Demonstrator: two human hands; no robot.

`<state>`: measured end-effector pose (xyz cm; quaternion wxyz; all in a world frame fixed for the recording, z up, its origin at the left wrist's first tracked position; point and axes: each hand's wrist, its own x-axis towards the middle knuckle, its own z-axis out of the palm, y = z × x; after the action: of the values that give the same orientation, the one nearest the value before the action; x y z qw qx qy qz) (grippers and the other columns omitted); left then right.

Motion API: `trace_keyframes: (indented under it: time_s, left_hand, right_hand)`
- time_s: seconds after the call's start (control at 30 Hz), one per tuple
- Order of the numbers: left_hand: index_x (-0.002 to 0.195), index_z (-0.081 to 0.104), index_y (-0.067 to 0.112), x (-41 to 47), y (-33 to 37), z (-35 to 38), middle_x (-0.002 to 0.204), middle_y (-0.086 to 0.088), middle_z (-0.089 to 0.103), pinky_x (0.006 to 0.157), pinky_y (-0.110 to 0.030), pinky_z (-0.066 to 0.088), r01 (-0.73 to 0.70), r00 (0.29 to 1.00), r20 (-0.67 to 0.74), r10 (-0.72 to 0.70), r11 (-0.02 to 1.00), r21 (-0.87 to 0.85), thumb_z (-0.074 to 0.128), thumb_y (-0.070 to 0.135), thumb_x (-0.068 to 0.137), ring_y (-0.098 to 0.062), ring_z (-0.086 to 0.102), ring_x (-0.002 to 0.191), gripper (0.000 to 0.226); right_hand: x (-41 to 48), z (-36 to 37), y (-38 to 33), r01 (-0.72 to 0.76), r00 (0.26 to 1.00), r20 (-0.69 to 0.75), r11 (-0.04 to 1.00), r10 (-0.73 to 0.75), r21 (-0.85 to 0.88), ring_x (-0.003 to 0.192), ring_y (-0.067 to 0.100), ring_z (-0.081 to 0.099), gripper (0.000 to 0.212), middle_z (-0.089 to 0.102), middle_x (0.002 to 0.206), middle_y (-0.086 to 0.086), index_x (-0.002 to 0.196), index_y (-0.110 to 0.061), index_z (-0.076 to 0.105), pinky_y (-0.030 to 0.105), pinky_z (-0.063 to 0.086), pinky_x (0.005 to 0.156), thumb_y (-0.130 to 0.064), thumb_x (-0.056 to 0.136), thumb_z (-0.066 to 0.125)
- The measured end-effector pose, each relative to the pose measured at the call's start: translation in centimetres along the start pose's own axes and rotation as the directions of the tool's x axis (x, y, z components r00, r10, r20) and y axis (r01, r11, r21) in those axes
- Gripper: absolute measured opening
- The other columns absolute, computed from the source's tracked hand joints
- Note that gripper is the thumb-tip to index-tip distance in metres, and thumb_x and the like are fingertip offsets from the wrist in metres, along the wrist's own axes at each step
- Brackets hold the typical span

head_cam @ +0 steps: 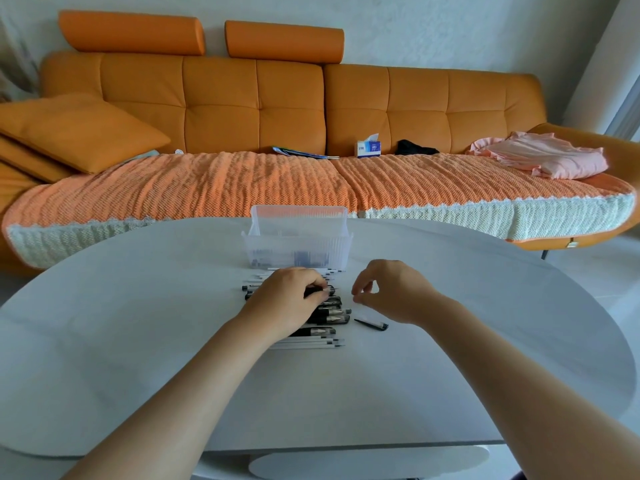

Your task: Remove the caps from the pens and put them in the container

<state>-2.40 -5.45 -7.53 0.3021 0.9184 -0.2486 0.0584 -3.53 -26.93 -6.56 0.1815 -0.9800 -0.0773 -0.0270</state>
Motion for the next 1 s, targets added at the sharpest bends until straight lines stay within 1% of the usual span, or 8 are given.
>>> trace_keyframes:
  time_s: [0.1, 0.2, 0.33, 0.43, 0.6, 0.77, 0.9, 1.0]
  left_hand:
    - [0.108, 0.069, 0.022, 0.0, -0.1, -0.1, 0.109, 0.009, 0.066, 0.083, -0.021, 0.042, 0.007, 1.000, -0.002, -0.007, 1.000, -0.007, 0.062, 0.033, 0.093, -0.006, 0.056, 0.096, 0.020]
    - [0.108, 0.069, 0.023, 0.0, 0.0, -0.3, 0.110, 0.008, 0.066, 0.082, -0.022, 0.043, 0.013, 1.000, -0.004, -0.013, 1.000, 0.003, 0.061, 0.033, 0.093, -0.008, 0.058, 0.098, 0.020]
    - [0.107, 0.070, 0.022, -0.1, 0.2, -0.3, 0.108, 0.007, 0.067, 0.082, -0.022, 0.044, 0.006, 1.000, -0.008, -0.006, 1.000, -0.010, 0.061, 0.032, 0.094, -0.009, 0.059, 0.097, 0.019]
    - [0.107, 0.070, 0.021, -0.2, 0.4, -0.4, 0.106, 0.007, 0.067, 0.082, -0.023, 0.045, -0.001, 1.000, -0.001, 0.001, 1.000, -0.017, 0.061, 0.032, 0.094, -0.010, 0.059, 0.096, 0.019]
    - [0.104, 0.069, 0.024, -0.3, 0.7, -0.6, 0.098, 0.010, 0.065, 0.072, -0.017, 0.041, -0.022, 0.999, 0.031, 0.023, 0.999, -0.024, 0.063, 0.032, 0.093, -0.008, 0.059, 0.089, 0.016]
    - [0.112, 0.063, 0.027, -0.4, 0.6, -0.8, 0.109, 0.011, 0.062, 0.080, -0.022, 0.043, 0.016, 0.996, 0.089, -0.012, 0.999, -0.049, 0.061, 0.029, 0.094, -0.008, 0.057, 0.098, 0.018]
    - [0.098, 0.055, 0.028, -0.2, 0.2, -0.9, 0.100, 0.013, 0.059, 0.071, -0.017, 0.039, 0.012, 0.999, 0.047, -0.011, 1.000, -0.023, 0.063, 0.028, 0.093, -0.007, 0.055, 0.092, 0.010]
    - [0.094, 0.057, 0.029, -0.3, 0.2, -1.1, 0.096, 0.014, 0.061, 0.070, -0.022, 0.044, -0.013, 0.999, 0.033, 0.013, 1.000, 0.006, 0.065, 0.032, 0.091, -0.006, 0.057, 0.089, 0.008]
  right_hand:
    - [0.0, -0.5, -0.5, 0.030, 0.996, -0.085, 0.989, -0.017, 0.145, 0.072, 0.001, 0.059, 0.001, 0.066, 0.092, -0.021, 0.089, -0.036, 0.071, 0.019, 0.045, 0.063, -0.036, 0.088, 0.070]
    - [-0.1, -0.5, -1.0, 0.067, 0.992, -0.121, 0.971, -0.040, 0.229, 0.064, 0.006, 0.059, 0.003, 0.067, 0.086, -0.022, 0.087, -0.035, 0.071, 0.023, 0.050, 0.062, -0.036, 0.085, 0.074]
    - [-0.3, -0.3, -1.4, 0.097, 0.990, -0.121, 0.967, -0.070, 0.237, 0.063, -0.002, 0.057, 0.005, 0.067, 0.084, -0.019, 0.088, -0.033, 0.071, 0.018, 0.046, 0.061, -0.033, 0.084, 0.075]
    - [-0.4, -0.2, -1.7, 0.095, 0.992, -0.110, 0.964, -0.069, 0.247, 0.064, -0.005, 0.056, 0.006, 0.068, 0.085, -0.018, 0.087, -0.034, 0.071, 0.017, 0.045, 0.062, -0.034, 0.084, 0.076]
    - [-0.6, 0.1, -2.3, 0.100, 0.993, -0.090, 0.953, -0.077, 0.287, 0.061, -0.007, 0.054, 0.010, 0.069, 0.083, -0.016, 0.087, -0.030, 0.073, 0.015, 0.041, 0.058, -0.038, 0.083, 0.077]
    - [-0.5, 0.4, -2.6, 0.089, 0.993, -0.108, 0.938, -0.055, 0.336, 0.056, -0.005, 0.054, 0.005, 0.069, 0.082, -0.015, 0.085, -0.030, 0.074, 0.011, 0.038, 0.054, -0.032, 0.083, 0.078]
    - [-0.5, 0.4, -2.7, 0.103, 0.990, -0.121, 0.942, -0.067, 0.319, 0.063, -0.009, 0.054, 0.012, 0.068, 0.084, -0.017, 0.088, -0.033, 0.072, 0.008, 0.039, 0.058, -0.026, 0.081, 0.080]
    - [-0.4, 0.5, -2.5, 0.068, 0.994, -0.098, 0.942, -0.038, 0.328, 0.059, -0.004, 0.054, 0.007, 0.067, 0.085, -0.018, 0.086, -0.034, 0.072, 0.011, 0.039, 0.057, -0.029, 0.084, 0.077]
